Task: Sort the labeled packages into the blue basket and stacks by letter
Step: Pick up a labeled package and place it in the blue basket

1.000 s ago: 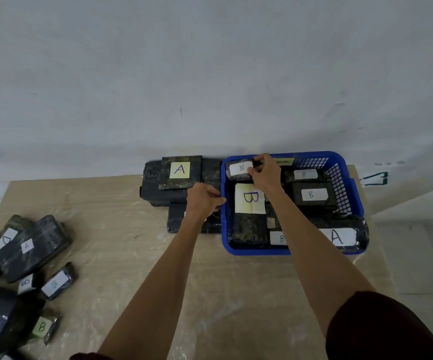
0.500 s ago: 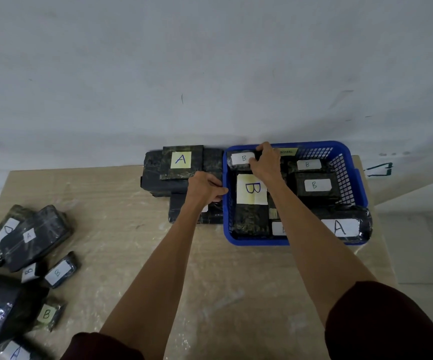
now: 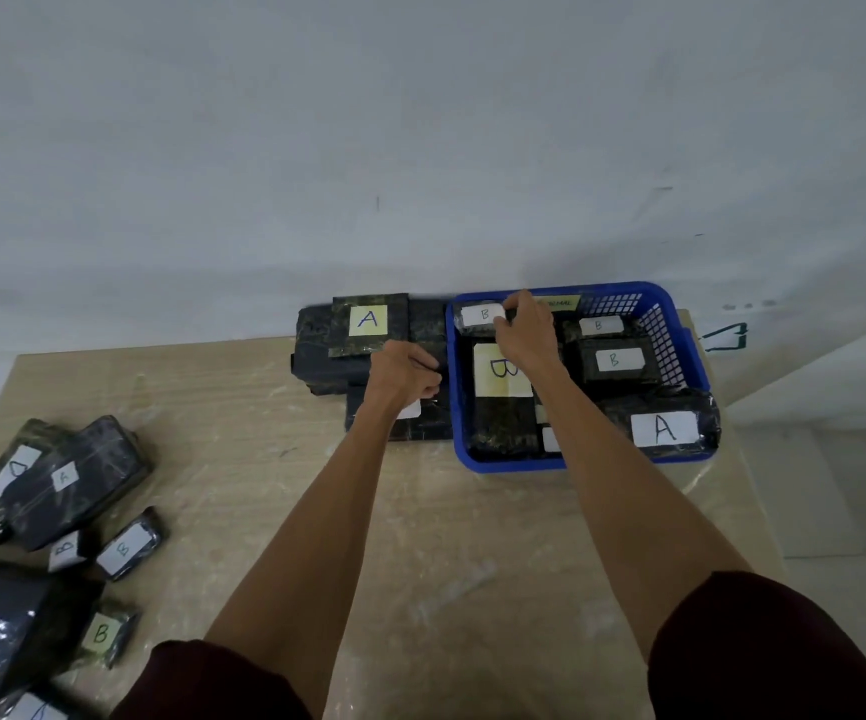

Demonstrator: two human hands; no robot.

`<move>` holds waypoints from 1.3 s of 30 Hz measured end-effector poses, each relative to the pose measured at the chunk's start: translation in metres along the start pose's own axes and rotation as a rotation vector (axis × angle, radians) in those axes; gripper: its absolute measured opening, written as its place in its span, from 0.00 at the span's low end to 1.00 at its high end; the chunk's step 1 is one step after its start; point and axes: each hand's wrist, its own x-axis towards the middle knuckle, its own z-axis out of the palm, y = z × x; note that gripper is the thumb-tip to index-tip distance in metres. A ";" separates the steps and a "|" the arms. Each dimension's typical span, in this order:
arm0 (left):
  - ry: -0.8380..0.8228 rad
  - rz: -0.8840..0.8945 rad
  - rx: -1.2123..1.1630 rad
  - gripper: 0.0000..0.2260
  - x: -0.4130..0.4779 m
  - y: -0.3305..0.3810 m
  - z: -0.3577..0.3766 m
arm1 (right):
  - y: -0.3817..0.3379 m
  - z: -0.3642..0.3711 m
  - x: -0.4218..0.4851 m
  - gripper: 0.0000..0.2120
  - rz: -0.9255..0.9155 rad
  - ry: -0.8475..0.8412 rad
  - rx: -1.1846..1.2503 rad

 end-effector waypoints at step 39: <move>-0.045 0.115 0.593 0.07 -0.102 -0.343 -0.379 | -0.178 0.429 -0.267 0.30 -0.443 -0.439 -0.684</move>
